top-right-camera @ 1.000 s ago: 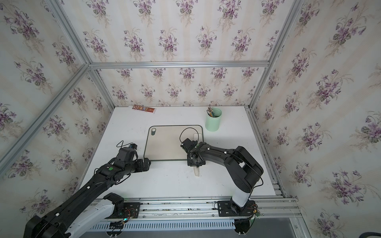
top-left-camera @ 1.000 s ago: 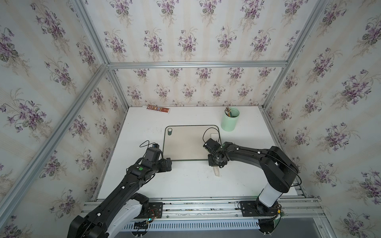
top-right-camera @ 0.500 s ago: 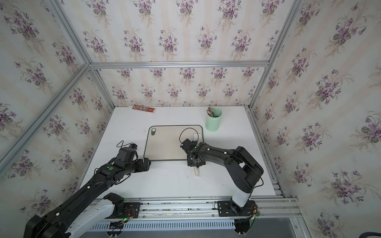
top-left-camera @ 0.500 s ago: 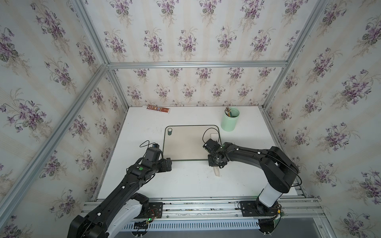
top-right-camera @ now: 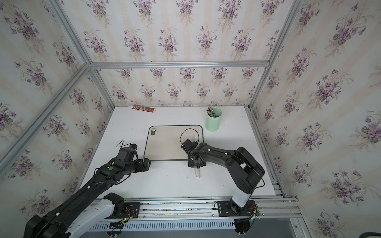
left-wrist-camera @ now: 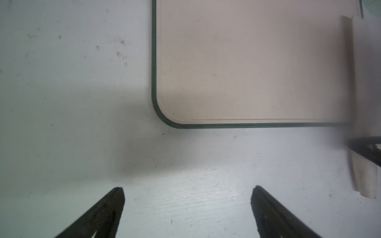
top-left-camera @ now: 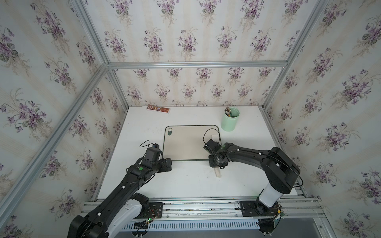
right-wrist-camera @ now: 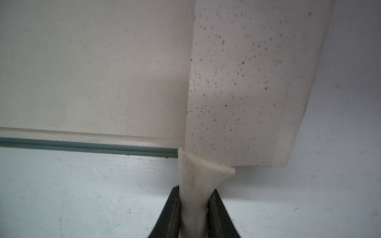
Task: Align the knife with the edge of the cutting board
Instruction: Place the knife at the edge of the cutting board.
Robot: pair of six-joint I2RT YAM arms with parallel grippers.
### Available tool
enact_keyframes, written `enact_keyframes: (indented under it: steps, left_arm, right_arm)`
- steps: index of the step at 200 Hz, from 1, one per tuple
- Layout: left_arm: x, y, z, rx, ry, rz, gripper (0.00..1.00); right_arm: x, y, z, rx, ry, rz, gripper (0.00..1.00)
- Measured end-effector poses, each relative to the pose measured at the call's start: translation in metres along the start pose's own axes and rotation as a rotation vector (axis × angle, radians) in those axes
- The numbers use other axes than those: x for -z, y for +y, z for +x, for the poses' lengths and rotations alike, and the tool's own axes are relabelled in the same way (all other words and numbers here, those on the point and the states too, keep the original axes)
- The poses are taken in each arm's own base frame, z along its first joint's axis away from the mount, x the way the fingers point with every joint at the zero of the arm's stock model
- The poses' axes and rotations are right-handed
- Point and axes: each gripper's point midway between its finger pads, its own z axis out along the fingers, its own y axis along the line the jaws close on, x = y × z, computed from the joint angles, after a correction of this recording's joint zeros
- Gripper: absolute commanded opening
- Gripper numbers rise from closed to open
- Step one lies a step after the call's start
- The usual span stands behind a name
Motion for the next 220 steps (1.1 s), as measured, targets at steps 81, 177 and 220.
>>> enact_keyframes:
  steps: [81, 177, 220]
  left_arm:
    - [0.0000, 0.0000, 0.0000, 0.000, 0.000, 0.000, 0.99]
    - [-0.0003, 0.0001, 0.0002, 0.000, 0.001, -0.001, 0.99]
    - [-0.0004, 0.0002, 0.0004, 0.000, 0.002, -0.001, 0.99]
  right_arm:
    - [-0.0013, 0.0018, 0.0018, 0.004, 0.004, -0.005, 0.09]
    - [-0.0018, 0.0015, 0.0013, 0.001, 0.003, 0.001, 0.09]
    - [-0.0017, 0.0018, 0.0012, -0.003, 0.003, 0.000, 0.09]
